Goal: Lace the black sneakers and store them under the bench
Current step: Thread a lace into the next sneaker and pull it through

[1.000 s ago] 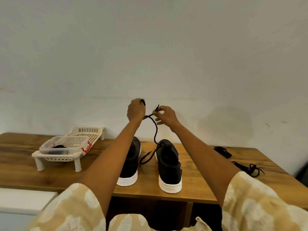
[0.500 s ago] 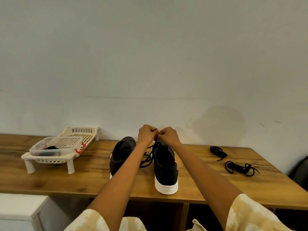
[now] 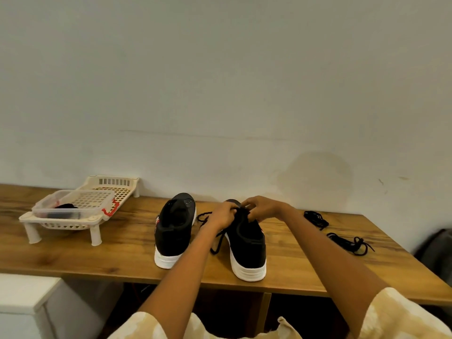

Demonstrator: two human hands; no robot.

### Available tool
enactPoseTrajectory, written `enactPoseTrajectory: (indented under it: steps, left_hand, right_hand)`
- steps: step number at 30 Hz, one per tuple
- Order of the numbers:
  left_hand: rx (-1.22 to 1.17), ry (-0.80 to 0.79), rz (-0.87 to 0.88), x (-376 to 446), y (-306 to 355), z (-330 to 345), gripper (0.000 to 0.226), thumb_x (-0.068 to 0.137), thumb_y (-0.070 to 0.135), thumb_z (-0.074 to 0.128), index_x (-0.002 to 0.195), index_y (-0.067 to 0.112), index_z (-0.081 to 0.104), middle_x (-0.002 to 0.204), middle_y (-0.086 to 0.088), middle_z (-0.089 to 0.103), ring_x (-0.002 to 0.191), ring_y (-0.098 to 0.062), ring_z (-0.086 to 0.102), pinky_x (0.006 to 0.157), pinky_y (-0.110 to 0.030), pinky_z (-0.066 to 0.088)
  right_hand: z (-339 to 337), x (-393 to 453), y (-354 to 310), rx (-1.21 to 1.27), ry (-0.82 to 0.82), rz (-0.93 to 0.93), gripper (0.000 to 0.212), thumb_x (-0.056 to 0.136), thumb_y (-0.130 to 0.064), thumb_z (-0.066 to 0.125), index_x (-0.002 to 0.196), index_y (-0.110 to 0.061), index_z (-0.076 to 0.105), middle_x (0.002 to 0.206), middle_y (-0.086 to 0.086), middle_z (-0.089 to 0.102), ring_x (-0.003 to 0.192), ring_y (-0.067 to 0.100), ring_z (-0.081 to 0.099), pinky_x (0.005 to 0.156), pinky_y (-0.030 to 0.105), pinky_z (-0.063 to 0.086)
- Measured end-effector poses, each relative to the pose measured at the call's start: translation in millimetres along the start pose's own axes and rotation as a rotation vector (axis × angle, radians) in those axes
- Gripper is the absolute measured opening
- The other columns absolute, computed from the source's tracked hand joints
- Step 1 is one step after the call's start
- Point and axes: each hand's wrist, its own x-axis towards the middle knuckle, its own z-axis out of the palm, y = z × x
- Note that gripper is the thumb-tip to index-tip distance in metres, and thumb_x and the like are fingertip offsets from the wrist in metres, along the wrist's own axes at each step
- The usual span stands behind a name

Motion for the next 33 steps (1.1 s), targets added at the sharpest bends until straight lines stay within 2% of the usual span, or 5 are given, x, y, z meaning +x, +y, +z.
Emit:
enactPoseTrajectory:
  steps: [9, 14, 21, 29, 33]
  left_hand:
    - [-0.166, 0.053, 0.011, -10.3, -3.8, 16.7, 0.030, 0.097, 0.005, 0.044, 0.118, 0.003, 0.065, 0.108, -0.018, 0.067, 0.097, -0.028, 0.062, 0.076, -0.033, 0.048]
    - [-0.434, 0.241, -0.116, -6.3, -7.2, 24.3, 0.017, 0.098, 0.010, 0.045, 0.114, 0.008, 0.052, 0.080, -0.008, 0.062, 0.064, -0.013, 0.052, 0.057, -0.026, 0.043]
    - [-0.336, 0.522, -0.139, 1.9, -5.6, 19.0, 0.007, 0.095, 0.017, 0.054, 0.096, 0.013, 0.059, 0.091, 0.006, 0.062, 0.086, -0.014, 0.057, 0.070, -0.028, 0.042]
    - [-0.126, 0.272, 0.029, 10.2, -10.7, 28.0, 0.002, 0.097, 0.019, 0.049, 0.096, 0.018, 0.051, 0.097, 0.000, 0.064, 0.091, -0.019, 0.059, 0.077, -0.037, 0.048]
    - [-0.133, 0.271, 0.108, 6.4, -19.4, 30.8, 0.004, 0.093, 0.015, 0.055, 0.091, 0.018, 0.057, 0.098, 0.002, 0.066, 0.093, -0.015, 0.061, 0.083, -0.036, 0.051]
  right_hand:
    - [-7.6, -1.7, 28.7, 0.037, 0.154, -0.007, 0.048, 0.085, 0.010, 0.042, 0.130, -0.005, 0.051, 0.127, 0.018, 0.055, 0.101, 0.025, 0.054, 0.076, 0.029, 0.050]
    - [-7.0, 7.8, 21.8, 0.108, 0.188, 0.076, 0.031, 0.095, -0.022, 0.049, 0.118, -0.004, 0.060, 0.102, 0.008, 0.056, 0.085, 0.019, 0.052, 0.073, 0.032, 0.046]
    - [-2.5, 36.3, 12.5, -0.288, 0.185, 0.077, 0.033, 0.089, -0.027, 0.059, 0.107, -0.003, 0.071, 0.108, 0.019, 0.068, 0.080, 0.020, 0.057, 0.067, 0.031, 0.044]
    - [-4.7, 31.2, 20.8, -0.087, 0.239, 0.066, 0.040, 0.090, -0.004, 0.049, 0.128, -0.011, 0.055, 0.133, 0.010, 0.049, 0.110, 0.025, 0.055, 0.070, 0.023, 0.044]
    - [4.2, 28.8, 34.0, 0.122, 0.347, 0.090, 0.045, 0.086, 0.009, 0.036, 0.125, -0.009, 0.051, 0.095, 0.010, 0.054, 0.065, 0.017, 0.047, 0.050, 0.022, 0.035]
